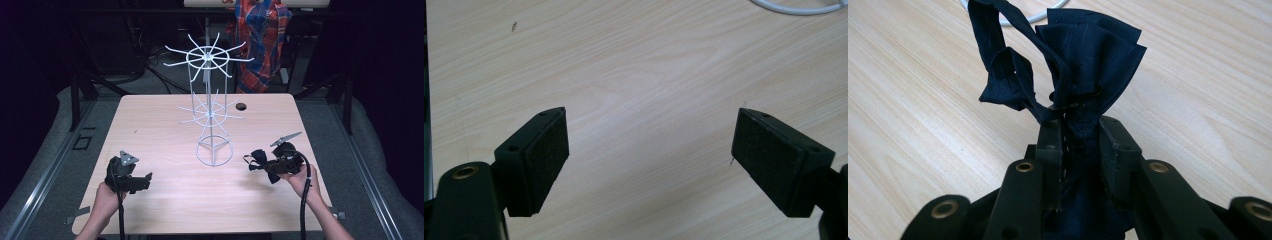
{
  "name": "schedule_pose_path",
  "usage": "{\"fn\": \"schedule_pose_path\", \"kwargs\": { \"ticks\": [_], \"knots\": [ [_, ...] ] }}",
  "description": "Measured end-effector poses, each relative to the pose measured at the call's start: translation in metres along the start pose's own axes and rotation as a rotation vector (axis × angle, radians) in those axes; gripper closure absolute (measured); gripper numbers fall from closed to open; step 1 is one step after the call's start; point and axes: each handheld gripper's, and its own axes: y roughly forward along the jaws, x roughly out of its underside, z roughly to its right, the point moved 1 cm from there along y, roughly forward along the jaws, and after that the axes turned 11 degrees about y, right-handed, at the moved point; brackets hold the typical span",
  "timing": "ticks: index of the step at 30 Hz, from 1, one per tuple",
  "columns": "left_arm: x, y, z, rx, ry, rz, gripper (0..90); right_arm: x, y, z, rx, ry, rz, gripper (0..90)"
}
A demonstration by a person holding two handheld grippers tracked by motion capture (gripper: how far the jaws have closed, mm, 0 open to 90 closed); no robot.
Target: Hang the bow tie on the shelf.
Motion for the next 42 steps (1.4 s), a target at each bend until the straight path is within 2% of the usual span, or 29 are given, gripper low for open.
{"fn": "schedule_pose_path", "kwargs": {
  "ticks": [13, 24, 31, 42],
  "knots": [
    [0.000, 0.000, 0.000, 0.001, 0.001, -0.001, 15.6, -0.001, -0.006, 0.006, -0.008, 0.018, 0.016, 73.0],
    [0.000, 0.000, 0.000, -0.001, 0.002, -0.003, 15.6, -0.006, -0.013, 0.005, -0.004, 0.018, 0.064, 73.0],
    [0.000, 0.000, 0.001, -0.003, 0.003, -0.003, 15.6, -0.012, -0.017, 0.008, -0.011, 0.034, 0.084, 73.0],
    [0.000, 0.000, 0.001, -0.007, 0.002, -0.001, 15.5, -0.024, -0.016, 0.017, 0.007, 0.066, 0.137, 73.1]
  ]
}}
